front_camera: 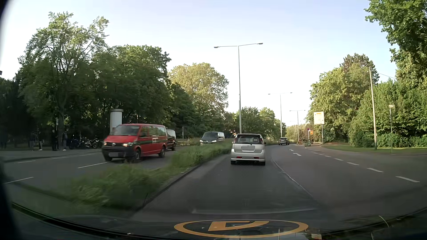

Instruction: Follow the waypoints while adhering to traffic rules and regulations

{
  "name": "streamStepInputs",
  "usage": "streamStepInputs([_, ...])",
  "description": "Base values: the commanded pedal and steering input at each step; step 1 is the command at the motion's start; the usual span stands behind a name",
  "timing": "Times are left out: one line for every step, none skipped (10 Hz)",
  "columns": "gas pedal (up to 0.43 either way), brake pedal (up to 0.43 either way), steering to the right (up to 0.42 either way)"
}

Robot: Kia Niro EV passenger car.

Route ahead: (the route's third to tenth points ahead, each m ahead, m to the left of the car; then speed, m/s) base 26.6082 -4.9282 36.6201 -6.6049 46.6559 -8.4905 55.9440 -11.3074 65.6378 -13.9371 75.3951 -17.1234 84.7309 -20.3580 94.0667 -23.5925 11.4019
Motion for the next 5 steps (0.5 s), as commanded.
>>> streamStepInputs([0.22,0.0,0.024])
streamStepInputs([0.228,0.0,0.026])
streamStepInputs([0.228,0.0,0.028])
streamStepInputs([0.228,0.0,0.029])
streamStepInputs([0.228,0.0,0.03])
